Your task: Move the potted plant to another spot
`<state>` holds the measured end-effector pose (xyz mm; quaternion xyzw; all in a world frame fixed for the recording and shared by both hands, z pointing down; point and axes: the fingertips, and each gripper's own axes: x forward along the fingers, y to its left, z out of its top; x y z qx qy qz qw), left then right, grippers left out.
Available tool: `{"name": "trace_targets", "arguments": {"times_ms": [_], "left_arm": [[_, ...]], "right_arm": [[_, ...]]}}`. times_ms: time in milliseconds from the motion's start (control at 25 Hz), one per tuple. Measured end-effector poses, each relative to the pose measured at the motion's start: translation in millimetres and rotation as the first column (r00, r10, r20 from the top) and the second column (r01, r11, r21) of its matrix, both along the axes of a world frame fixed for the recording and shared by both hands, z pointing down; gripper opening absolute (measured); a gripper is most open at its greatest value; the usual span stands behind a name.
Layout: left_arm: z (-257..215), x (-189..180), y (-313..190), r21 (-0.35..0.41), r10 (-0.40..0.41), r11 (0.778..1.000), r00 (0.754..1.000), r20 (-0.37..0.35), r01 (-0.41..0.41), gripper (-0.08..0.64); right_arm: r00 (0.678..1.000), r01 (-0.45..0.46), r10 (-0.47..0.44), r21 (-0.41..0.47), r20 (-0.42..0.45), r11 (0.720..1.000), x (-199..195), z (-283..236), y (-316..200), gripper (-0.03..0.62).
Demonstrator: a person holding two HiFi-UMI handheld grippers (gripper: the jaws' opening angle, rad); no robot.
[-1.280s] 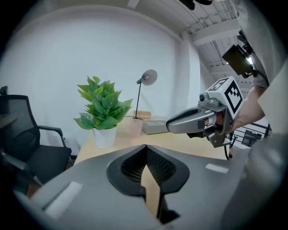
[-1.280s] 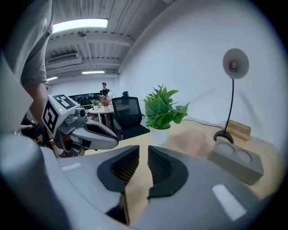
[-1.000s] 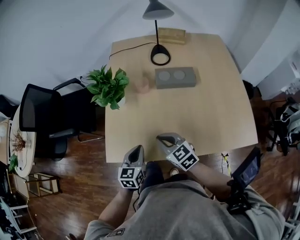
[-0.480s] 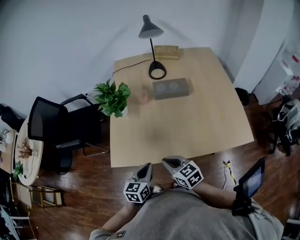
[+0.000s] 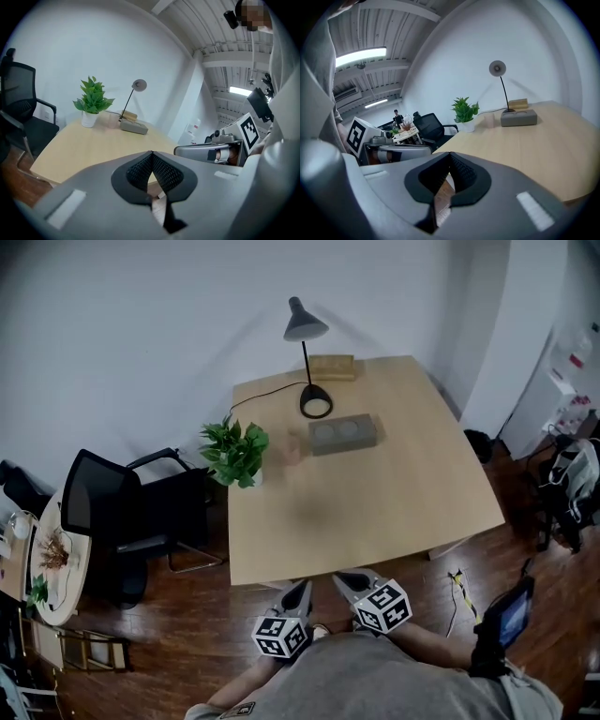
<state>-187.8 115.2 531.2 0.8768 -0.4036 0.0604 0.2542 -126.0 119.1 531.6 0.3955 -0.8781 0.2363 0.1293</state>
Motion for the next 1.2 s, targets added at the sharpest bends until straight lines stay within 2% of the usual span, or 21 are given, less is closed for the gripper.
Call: {"name": "trace_targets", "arguments": {"times_ms": [720,1200], "left_arm": [[3,-21,13,-0.017,-0.013,1.0,1.0,-0.009,0.013,0.0],[4,-19,12,-0.019,-0.003,1.0,1.0,-0.002,0.003,0.0]], "right_arm": [[1.0,0.003,-0.002,0.022,-0.031,1.0,-11,-4,7,0.006],[0.999,-0.003,0.004,0.02,-0.033,1.0,-11,-3,6,0.006]]}}
